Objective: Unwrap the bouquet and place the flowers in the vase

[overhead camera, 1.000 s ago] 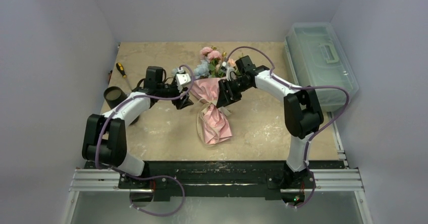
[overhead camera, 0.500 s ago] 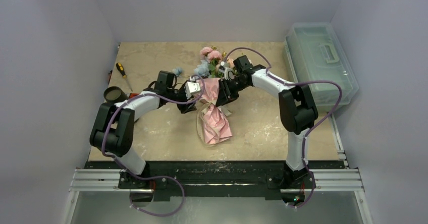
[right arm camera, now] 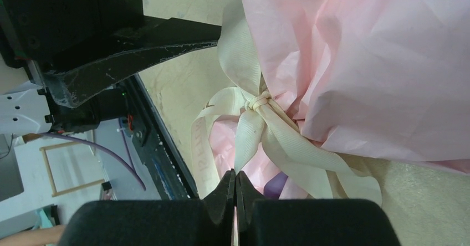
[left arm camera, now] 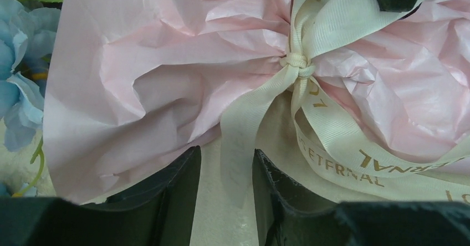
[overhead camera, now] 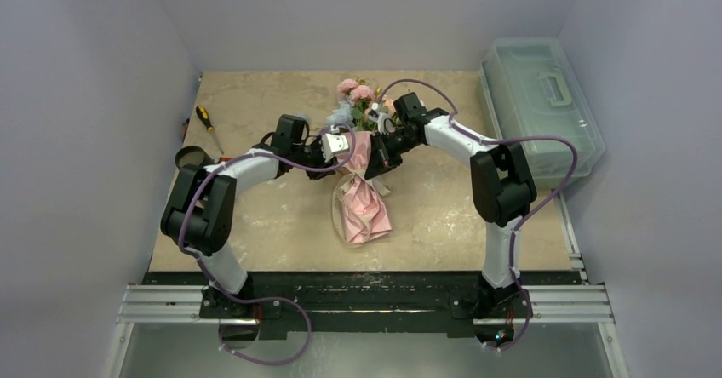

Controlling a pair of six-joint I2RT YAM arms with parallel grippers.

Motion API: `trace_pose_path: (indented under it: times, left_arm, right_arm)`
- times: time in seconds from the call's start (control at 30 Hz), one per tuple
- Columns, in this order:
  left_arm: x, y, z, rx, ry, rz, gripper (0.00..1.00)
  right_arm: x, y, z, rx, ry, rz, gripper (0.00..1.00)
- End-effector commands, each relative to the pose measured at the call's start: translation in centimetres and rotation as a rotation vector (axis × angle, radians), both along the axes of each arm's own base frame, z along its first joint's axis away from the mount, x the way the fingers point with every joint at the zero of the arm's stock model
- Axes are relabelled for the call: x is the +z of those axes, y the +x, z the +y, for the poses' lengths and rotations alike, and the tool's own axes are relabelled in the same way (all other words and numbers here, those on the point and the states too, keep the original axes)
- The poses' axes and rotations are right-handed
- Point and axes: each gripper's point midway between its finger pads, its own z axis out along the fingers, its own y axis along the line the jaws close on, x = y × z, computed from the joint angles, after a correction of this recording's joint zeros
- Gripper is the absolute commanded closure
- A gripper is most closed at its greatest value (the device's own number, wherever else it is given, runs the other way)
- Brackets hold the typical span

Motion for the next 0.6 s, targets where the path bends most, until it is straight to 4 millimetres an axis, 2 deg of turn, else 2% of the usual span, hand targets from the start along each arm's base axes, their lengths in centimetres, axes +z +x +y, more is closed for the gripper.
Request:
trace_pose_path:
  times: [0.0, 0.1, 0.17, 0.37, 0.57]
  left_arm:
    - [0.9, 0.7, 0.0, 0.022, 0.004, -0.022, 0.68]
    - [0.6, 0.2, 0.5, 0.038, 0.021, 0.004, 0.84]
    - [0.4, 0.2, 0.8, 0.064, 0.034, 0.025, 0.99]
    - [0.2, 1.0, 2.1, 0.148, 0.054, 0.078, 1.00]
    - [0.0, 1.6, 3.9, 0.196, 0.088, 0.085, 1.00]
  right_arm:
    - [1.7, 0.9, 0.6, 0.027, 0.027, -0.066, 1.00]
    - [1.7, 1.1, 0.1, 0.027, 0.001, -0.095, 1.00]
    - [2.1, 1.3, -0.3, 0.035, -0.011, -0.139, 1.00]
    - [2.9, 2.1, -1.7, 0.030, -0.073, -0.275, 1.00]
    - [2.8, 2.0, -3.7, 0.035, -0.123, -0.311, 1.00]
